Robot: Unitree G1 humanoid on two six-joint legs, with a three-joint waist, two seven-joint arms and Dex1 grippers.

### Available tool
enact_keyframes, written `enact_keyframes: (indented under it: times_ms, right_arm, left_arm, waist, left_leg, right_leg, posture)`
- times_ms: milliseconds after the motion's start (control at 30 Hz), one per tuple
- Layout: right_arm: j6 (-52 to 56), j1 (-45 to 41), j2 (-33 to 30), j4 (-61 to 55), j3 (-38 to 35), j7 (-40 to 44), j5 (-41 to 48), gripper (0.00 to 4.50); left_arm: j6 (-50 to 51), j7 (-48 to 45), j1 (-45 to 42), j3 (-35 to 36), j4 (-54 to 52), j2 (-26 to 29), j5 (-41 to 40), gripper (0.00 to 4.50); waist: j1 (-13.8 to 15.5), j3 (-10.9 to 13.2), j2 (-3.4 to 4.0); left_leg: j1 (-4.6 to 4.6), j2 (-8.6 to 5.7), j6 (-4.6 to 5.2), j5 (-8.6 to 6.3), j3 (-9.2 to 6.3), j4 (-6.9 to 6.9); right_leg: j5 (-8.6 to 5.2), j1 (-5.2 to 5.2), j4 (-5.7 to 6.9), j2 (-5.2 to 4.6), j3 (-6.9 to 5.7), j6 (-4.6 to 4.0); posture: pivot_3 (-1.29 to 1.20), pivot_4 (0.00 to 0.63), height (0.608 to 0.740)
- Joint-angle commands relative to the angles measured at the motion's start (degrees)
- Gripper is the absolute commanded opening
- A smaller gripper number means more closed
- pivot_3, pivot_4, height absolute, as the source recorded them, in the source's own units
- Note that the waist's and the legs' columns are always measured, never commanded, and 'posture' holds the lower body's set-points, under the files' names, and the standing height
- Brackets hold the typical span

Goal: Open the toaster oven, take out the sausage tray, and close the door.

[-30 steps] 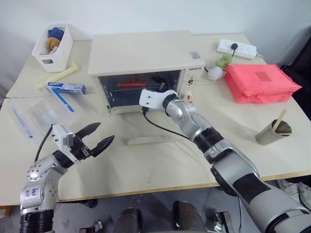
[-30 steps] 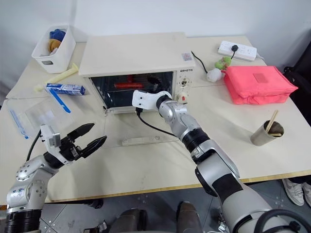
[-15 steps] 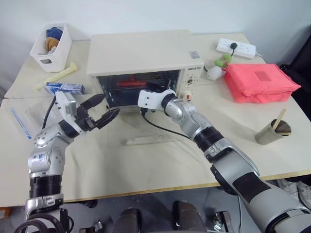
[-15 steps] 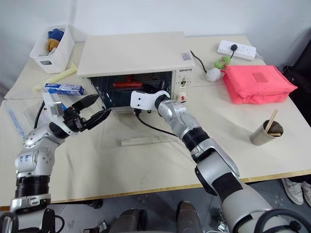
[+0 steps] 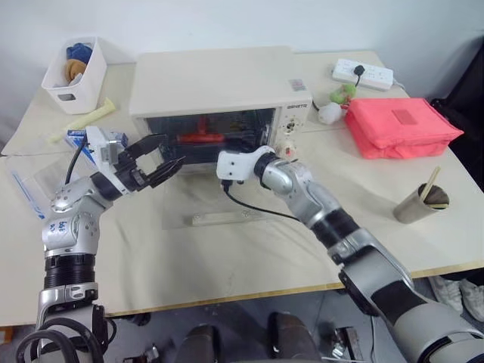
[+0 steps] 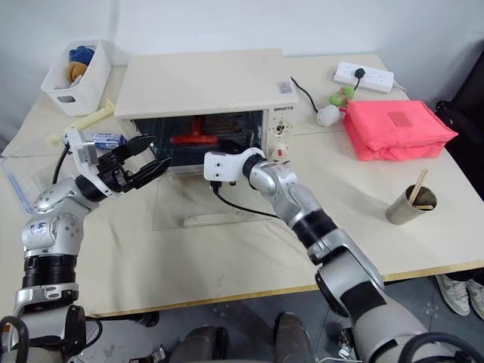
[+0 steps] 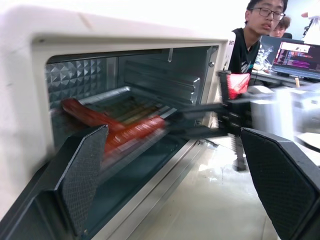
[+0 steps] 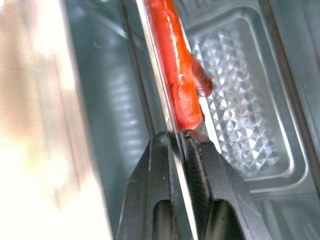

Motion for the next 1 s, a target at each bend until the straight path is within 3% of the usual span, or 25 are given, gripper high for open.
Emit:
enact_keyframes:
  times_ms: [33,267,467,567,767,1000]
  right_arm:
    - [1.27,4.89,-1.18,-10.94,-0.05,5.19,1.75,0.45]
    - [2.34,11.73,-3.6,-19.36,-1.54,7.39,1.02,0.45]
    - [3.8,11.88,-2.9,-20.26,-2.71,5.95,1.08,0.45]
    - [3.66,9.85,-2.09,-18.62,-2.21,5.56,0.71,1.05]
    - [5.91,3.18,-0.76,-9.84,-0.37,1.85,-4.4,3.04]
    - [6.34,-3.92,0.29,2.37,0.09,-5.55,-7.81,3.04]
  left_arm:
    - [0.85,1.78,-0.09,1.61,-2.0,0.77,-0.52,4.5]
    - [8.73,5.23,7.16,5.36,-10.37,1.51,-5.49,4.5]
    - [11.11,6.02,10.71,6.47,-13.91,2.27,-6.46,4.5]
    - [11.26,5.5,11.48,6.05,-14.95,2.32,-6.34,4.5]
    - [11.46,4.92,12.57,5.43,-16.47,1.76,-6.72,4.5]
    - [11.09,5.12,13.03,5.0,-17.04,0.92,-6.88,4.5]
  waist:
    - [0.02,-0.01,-0.01]
    - [0.1,-0.01,-0.01]
    - [1.2,-0.01,-0.02]
    - [1.54,-0.01,-0.02]
    - [1.56,-0.01,-0.03]
    - [1.3,-0.01,-0.03]
  left_leg:
    - [0.0,0.0,0.0,0.0,0.02,0.01]
    - [0.04,0.02,0.0,0.0,0.03,0.04]
    - [0.09,0.02,0.0,0.0,0.02,0.04]
    - [0.11,0.02,0.0,0.0,0.03,0.07]
    - [0.11,0.0,0.0,0.0,0.05,0.08]
    - [0.12,0.01,0.0,0.0,0.06,0.01]
  right_leg:
    - [0.0,0.0,0.01,0.0,0.0,0.0]
    - [0.0,0.03,0.01,-0.01,0.05,0.0]
    - [0.0,0.04,0.0,-0.02,0.07,0.0]
    - [0.0,0.04,0.0,-0.02,0.12,-0.01]
    - [0.0,0.05,0.0,-0.02,0.12,-0.01]
    - [0.0,0.04,0.01,-0.01,0.11,-0.02]
  posture:
    - [0.0,0.15,0.74]
    - [0.0,0.15,0.74]
    - [0.0,0.15,0.74]
    - [0.0,0.15,0.74]
    - [0.0,0.15,0.74]
    - [0.0,0.15,0.74]
